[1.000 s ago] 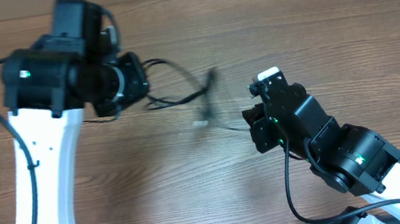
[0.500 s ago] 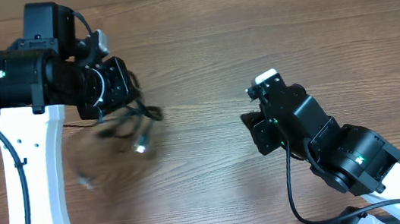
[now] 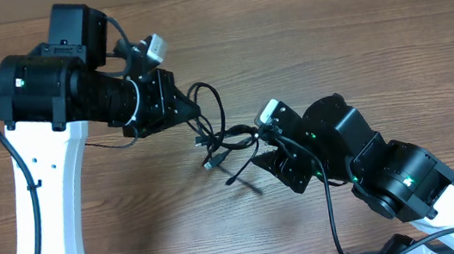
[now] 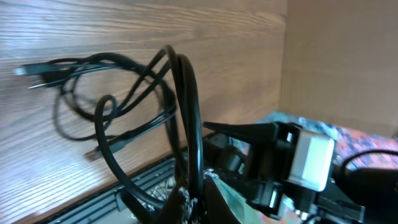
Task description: Untangle cables
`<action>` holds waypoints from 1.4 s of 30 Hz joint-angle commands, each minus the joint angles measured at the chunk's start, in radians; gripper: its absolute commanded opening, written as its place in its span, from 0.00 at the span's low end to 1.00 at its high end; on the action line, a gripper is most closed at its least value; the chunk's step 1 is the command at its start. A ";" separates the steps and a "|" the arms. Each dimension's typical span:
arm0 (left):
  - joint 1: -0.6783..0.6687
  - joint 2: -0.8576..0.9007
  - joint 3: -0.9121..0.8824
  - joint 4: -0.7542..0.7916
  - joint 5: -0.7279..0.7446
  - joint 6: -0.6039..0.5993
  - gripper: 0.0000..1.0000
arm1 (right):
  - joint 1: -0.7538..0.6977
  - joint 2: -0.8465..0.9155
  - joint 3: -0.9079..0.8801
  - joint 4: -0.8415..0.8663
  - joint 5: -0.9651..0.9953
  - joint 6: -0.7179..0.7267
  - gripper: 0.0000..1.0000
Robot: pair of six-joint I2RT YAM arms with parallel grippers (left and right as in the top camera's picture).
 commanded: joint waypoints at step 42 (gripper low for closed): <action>-0.018 -0.048 0.127 0.002 -0.079 -0.021 0.04 | -0.002 0.105 0.011 0.208 0.165 -0.171 0.58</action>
